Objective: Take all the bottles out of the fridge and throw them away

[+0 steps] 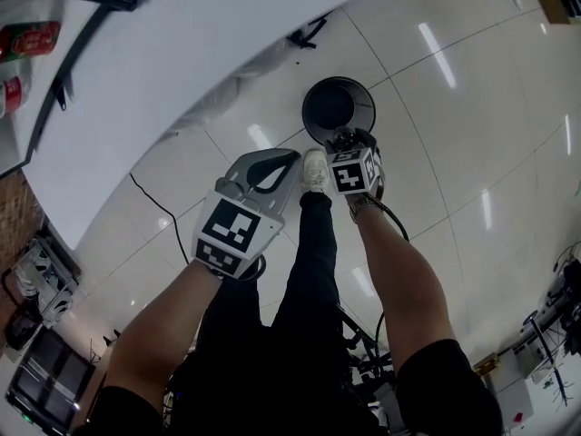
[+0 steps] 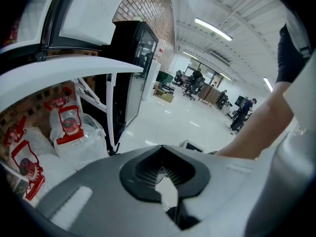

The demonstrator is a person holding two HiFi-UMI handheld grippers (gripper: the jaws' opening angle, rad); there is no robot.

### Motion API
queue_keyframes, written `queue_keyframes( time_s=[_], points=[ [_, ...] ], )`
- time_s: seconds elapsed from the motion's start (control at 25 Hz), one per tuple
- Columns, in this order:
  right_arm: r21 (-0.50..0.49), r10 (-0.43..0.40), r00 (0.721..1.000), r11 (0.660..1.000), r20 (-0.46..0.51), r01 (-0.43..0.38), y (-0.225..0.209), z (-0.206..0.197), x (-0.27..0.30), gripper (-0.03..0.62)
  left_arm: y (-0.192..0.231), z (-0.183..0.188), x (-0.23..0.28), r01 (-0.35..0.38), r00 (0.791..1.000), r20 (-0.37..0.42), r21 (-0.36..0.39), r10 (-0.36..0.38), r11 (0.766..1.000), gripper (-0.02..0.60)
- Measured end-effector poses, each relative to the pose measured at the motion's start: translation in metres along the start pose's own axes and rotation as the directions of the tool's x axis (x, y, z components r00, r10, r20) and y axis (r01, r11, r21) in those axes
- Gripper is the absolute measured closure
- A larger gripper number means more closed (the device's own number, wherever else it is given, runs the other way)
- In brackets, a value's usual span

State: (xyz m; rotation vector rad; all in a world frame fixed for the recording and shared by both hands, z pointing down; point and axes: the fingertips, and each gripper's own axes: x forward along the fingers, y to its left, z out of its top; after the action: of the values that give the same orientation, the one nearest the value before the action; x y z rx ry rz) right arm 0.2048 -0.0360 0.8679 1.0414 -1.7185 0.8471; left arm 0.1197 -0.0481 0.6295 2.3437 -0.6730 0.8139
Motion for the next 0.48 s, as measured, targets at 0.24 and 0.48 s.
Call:
queue_keyframes(
  time_s=[0.24, 0.48],
  points=[
    [0.007, -0.013, 1.000, 1.000, 0.019, 0.013, -0.001, 0.002, 0.002, 0.274, 0.001, -0.002, -0.003, -0.006, 1.000, 0.003, -0.002, 0.006, 1.000, 0.578],
    [-0.014, -0.011, 0.997, 1.000, 0.073, 0.012, 0.002, 0.025, -0.001, 0.275, 0.000, -0.007, -0.003, -0.009, 1.000, 0.004, -0.015, 0.009, 1.000, 0.578]
  ],
)
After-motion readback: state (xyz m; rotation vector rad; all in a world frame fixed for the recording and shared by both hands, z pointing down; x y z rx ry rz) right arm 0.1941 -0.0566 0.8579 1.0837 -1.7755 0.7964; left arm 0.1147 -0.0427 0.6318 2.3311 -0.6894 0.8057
